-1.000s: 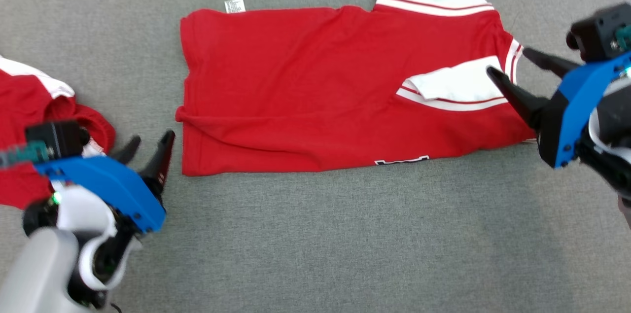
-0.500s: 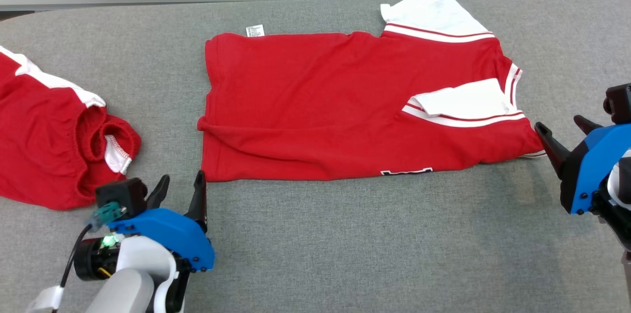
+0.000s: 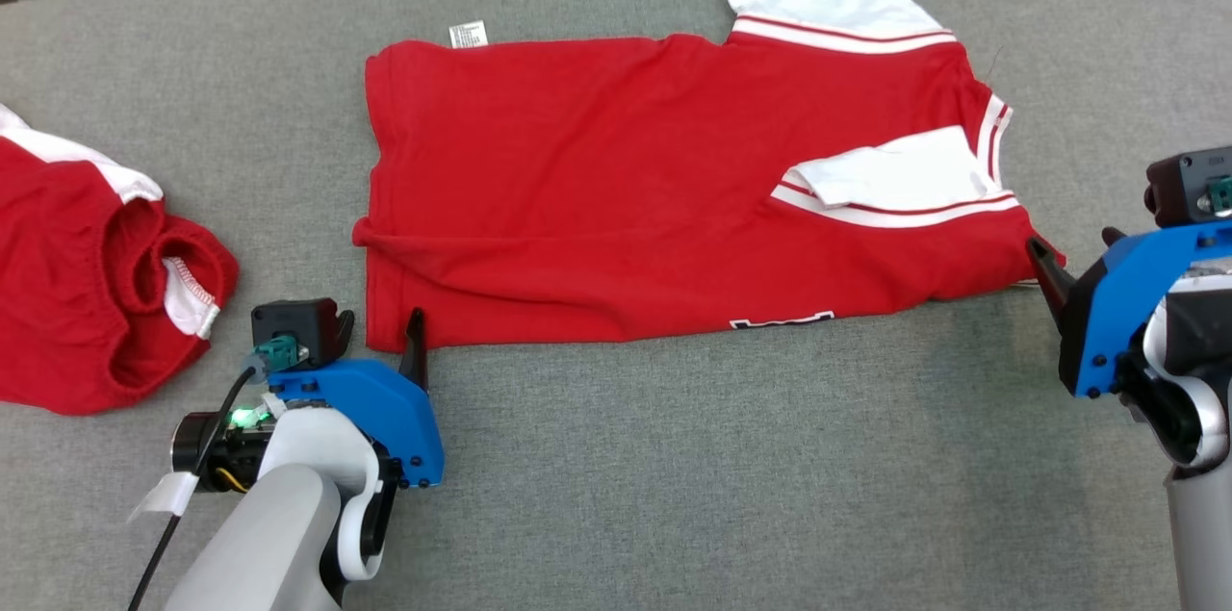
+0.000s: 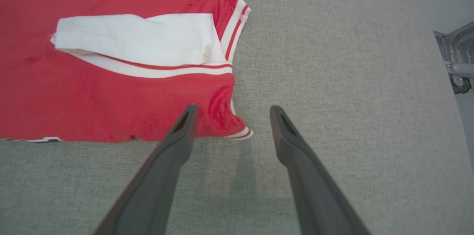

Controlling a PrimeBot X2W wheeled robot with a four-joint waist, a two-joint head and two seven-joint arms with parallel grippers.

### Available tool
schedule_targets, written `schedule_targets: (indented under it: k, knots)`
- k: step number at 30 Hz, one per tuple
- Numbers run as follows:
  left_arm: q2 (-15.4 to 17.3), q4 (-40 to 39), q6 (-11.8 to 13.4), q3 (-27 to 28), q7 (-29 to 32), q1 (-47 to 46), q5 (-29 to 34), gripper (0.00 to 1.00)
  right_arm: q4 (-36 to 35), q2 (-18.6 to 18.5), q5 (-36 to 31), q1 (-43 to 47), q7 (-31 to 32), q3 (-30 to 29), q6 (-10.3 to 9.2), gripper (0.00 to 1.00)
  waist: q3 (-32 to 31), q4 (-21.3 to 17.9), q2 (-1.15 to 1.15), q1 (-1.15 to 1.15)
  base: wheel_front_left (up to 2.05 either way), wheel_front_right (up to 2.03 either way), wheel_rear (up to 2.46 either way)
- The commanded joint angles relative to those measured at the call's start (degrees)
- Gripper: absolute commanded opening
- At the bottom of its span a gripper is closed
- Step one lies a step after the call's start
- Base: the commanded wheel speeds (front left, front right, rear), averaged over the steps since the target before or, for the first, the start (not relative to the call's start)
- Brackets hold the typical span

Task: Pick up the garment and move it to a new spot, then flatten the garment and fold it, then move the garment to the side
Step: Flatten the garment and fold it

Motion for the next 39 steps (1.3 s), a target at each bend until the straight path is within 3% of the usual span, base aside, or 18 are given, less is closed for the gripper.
schedule_targets:
  k: [1,10,11,12,13,20,31,32,33,34,39]
  knots:
    - [-0.14,1.03,-0.15,-0.2,0.36,-1.34,0.37,1.0,0.99,0.36,-0.2,-1.49,0.29,0.03,0.01,1.0,0.75,0.08,0.0,0.0,0.0,0.0,0.0]
    - [-1.27,4.97,-2.37,-2.06,2.69,-2.48,-0.8,0.99,6.13,-0.74,1.73,-5.44,3.08,1.91,0.01,1.0,3.27,0.89,0.0,0.0,0.0,0.0,0.0]
    - [-1.44,5.42,-2.69,-2.38,3.33,-2.3,-1.11,0.35,6.42,-0.94,2.13,-5.51,3.41,2.1,0.01,0.56,3.38,0.98,0.0,0.0,0.0,0.0,0.0]
    - [-1.62,5.83,-3.0,-2.66,3.85,-2.11,-1.37,0.0,6.63,-1.11,2.55,-5.41,3.74,2.41,0.01,0.27,3.47,1.04,0.0,0.0,0.0,0.0,0.0]
    - [-1.81,6.15,-3.3,-2.79,4.25,-1.83,-1.84,0.0,6.55,-1.22,3.13,-5.2,3.85,2.67,0.01,0.0,3.53,1.07,0.0,0.0,0.0,0.0,0.0]
    - [-1.94,6.78,-4.28,-2.3,3.92,0.69,-3.77,0.0,3.68,-2.46,6.21,-0.82,2.57,1.99,0.01,0.0,2.61,1.24,0.0,0.0,0.0,0.0,0.0]
    - [0.79,4.01,-4.14,-1.23,3.38,3.99,-5.24,0.0,-1.14,-1.41,8.58,4.37,0.77,0.66,0.01,0.0,0.93,0.47,0.0,0.0,0.0,0.0,0.0]
    - [0.72,3.83,-4.01,-1.25,3.34,3.89,-5.23,0.0,-1.4,-1.22,8.44,3.86,0.34,0.46,0.01,0.16,0.9,0.49,0.0,0.0,0.0,0.0,0.0]
    - [0.6,3.61,-3.96,-1.31,3.21,3.78,-5.21,0.0,-1.45,-1.01,8.29,3.66,0.19,0.37,0.01,0.45,0.87,0.54,0.0,0.0,0.0,0.0,0.0]
    - [0.5,3.49,-3.96,-1.38,3.16,3.69,-5.18,0.0,-1.49,-0.87,7.87,3.46,0.09,0.2,0.01,1.0,0.82,0.6,0.0,0.0,0.0,0.0,0.0]
    - [0.34,3.34,-4.06,-1.65,2.82,3.27,-5.11,0.0,0.05,-0.25,6.58,1.32,0.56,-0.75,0.01,1.0,0.99,0.9,0.0,0.0,0.0,0.0,0.0]
